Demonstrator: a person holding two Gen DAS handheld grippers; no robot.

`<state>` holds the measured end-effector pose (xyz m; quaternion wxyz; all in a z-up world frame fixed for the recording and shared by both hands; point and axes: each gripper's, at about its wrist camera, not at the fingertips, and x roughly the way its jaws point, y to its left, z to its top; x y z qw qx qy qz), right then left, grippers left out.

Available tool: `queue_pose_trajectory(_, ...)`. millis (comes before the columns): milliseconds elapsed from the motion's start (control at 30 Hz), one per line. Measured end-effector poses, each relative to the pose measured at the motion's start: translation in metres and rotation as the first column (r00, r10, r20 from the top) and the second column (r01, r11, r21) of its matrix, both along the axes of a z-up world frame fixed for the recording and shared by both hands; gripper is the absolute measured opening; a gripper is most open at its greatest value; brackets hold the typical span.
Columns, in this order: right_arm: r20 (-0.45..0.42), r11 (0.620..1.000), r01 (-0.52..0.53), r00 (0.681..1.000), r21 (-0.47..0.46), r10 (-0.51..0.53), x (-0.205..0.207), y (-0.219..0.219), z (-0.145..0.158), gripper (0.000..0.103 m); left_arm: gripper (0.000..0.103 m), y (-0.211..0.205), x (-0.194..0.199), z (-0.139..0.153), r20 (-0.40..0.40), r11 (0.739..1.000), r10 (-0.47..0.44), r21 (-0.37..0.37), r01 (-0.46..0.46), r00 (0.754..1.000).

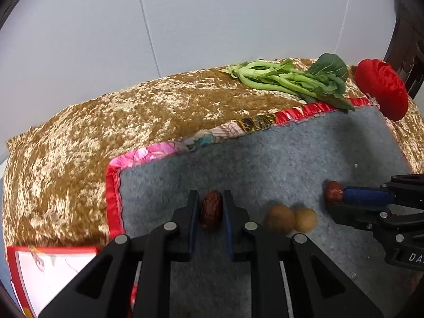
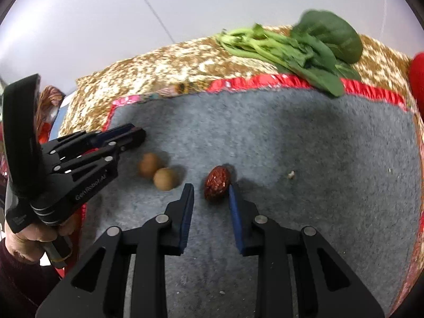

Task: Organize fruits
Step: 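Close the right tool on the second red date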

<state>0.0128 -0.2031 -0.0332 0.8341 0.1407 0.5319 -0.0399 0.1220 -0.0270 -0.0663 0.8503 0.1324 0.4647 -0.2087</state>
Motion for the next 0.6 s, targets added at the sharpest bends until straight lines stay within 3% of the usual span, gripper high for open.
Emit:
queue_pose_trajectory(233, 0.087, 0.998, -0.067, 0.994, 0.005, 0.066, -0.009, 0.018, 0.025, 0.029, 0.015, 0.024, -0.039, 0.041, 0.097, 0.998, 0.027, -0.062, -0.021, 0.995)
queue_pose_trajectory(333, 0.088, 0.996, -0.083, 0.992, -0.042, 0.086, -0.010, 0.027, 0.029, 0.029, 0.015, 0.045, -0.052, 0.049, 0.117, 0.995, 0.075, -0.073, -0.067, 0.990)
queue_pose_trajectory(600, 0.060, 0.988, 0.131, 0.989, 0.086, -0.137, -0.017, -0.026, 0.027, 0.029, 0.015, 0.057, -0.057, 0.042, 0.088, 0.993, 0.092, -0.078, -0.085, 0.992)
